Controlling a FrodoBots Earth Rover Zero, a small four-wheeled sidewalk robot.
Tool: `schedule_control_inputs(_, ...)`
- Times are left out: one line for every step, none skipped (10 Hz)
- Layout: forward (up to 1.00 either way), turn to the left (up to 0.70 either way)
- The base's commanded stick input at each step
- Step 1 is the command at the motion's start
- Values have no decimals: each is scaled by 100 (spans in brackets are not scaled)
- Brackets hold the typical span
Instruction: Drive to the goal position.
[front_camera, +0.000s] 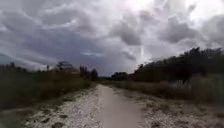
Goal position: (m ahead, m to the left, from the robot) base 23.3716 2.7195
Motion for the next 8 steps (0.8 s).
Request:
schedule_control_inputs(85,0)
schedule_control_inputs(85,0)
schedule_control_inputs(85,9)
schedule_control_inputs(85,24)
schedule_control_inputs(85,34)
schedule_control_inputs(85,25)
schedule_control_inputs(85,5)
schedule_control_inputs(85,0)
